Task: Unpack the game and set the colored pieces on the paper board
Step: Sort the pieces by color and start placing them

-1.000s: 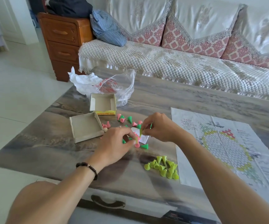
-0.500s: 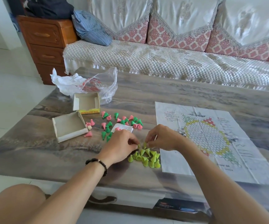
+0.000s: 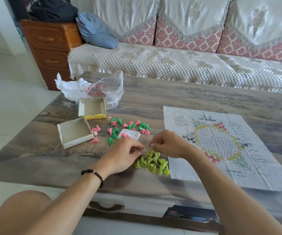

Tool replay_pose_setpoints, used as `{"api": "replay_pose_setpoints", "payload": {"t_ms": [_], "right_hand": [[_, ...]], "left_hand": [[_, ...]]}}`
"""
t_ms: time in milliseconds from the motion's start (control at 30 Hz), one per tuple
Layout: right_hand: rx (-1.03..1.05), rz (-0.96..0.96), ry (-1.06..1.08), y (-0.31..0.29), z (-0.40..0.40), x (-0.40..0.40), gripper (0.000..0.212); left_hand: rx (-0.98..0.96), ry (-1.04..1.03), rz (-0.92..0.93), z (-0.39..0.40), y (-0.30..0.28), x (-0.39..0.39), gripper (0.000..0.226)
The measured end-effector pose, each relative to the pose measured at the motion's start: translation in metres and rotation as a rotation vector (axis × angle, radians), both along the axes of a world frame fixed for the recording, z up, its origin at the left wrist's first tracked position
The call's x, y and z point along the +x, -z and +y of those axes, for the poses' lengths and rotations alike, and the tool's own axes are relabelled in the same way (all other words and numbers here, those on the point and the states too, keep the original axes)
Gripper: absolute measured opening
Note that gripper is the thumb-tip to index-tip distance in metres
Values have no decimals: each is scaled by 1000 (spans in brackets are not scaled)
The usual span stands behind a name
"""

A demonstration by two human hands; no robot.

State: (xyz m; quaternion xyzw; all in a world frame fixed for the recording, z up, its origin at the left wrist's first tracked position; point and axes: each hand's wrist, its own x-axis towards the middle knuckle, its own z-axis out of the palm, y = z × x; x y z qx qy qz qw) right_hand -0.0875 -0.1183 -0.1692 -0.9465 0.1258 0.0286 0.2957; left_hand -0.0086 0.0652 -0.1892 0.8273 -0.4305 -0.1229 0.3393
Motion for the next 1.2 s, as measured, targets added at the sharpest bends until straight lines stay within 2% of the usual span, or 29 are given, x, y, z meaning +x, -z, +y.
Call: {"api": "replay_pose_setpoints", "payload": {"t_ms": [167, 267, 400, 533, 700, 933, 1200], "right_hand": [[-29, -141, 17, -4, 14, 12, 18], [-61, -125, -27, -1, 27, 25, 27], [-155, -98, -70, 5, 43, 38, 37], [-238, -76, -71, 14, 48, 47, 26], [-248, -60, -75, 10, 48, 47, 21], [-163, -104, -11, 8, 46, 43, 18], [-117, -172, -36, -6, 63, 45, 18]], "left_hand": [[-233, -283, -123, 37, 2, 9, 29], [-233, -394, -160, 55, 9, 17, 33], [-98, -385, -206, 61, 19, 22, 38], [-46, -359, -268, 54, 23, 26, 44], [50, -279, -363, 40, 23, 33, 51], [71, -192, -493, 29, 23, 41, 24], [61, -88, -412, 55, 20, 48, 19]]}}
